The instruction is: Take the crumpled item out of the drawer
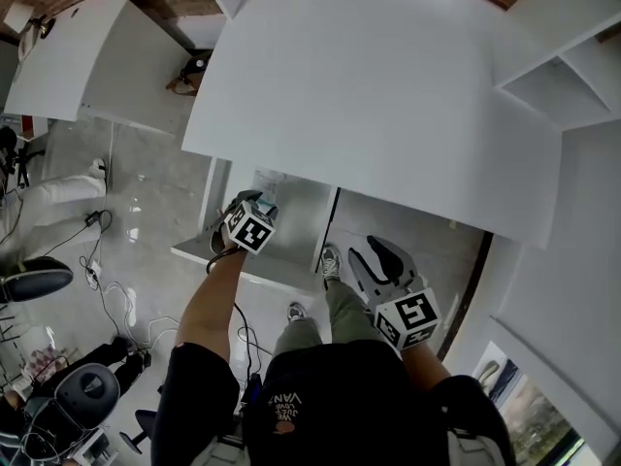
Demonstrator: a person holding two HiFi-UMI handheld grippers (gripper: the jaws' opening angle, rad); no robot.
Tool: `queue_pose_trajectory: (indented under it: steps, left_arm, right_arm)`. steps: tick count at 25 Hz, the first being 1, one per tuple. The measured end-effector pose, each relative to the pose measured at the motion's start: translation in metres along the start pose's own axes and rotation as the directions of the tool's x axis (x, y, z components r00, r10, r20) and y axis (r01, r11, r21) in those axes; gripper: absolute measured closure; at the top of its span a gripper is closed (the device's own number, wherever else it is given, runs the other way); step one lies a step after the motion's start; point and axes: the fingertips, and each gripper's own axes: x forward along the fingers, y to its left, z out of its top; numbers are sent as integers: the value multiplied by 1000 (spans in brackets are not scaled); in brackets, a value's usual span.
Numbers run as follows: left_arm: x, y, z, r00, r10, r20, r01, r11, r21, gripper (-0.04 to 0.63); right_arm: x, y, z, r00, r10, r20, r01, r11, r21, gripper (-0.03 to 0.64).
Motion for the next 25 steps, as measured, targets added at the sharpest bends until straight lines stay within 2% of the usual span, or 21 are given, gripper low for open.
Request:
queue_pose_trajectory:
  steps: [4, 11, 19, 22, 25]
  left_arm:
    - [22, 3, -1, 998, 2, -62, 0, 999, 38, 410]
    - [48, 7, -4, 993, 10, -118, -1, 997, 71, 408]
    - [66, 12, -18, 989, 23, -144, -12, 997, 77, 410]
    - [66, 14, -19, 990, 30, -141, -20, 997, 75, 429]
    - [64, 19, -20, 991, 42, -126, -34, 997, 71, 482]
  right_arm:
    - [2, -12, -5, 1000, -8, -24, 8, 999, 33, 476]
    - [4, -33, -9, 999, -28, -45, 30, 998, 49, 476]
    - [5, -39, -11, 998, -53, -40, 55, 997, 54, 476]
    - [5, -35, -13, 997, -56, -49, 59, 997, 45, 476]
    - [9, -28, -14, 997, -52, -56, 55, 998, 40, 476]
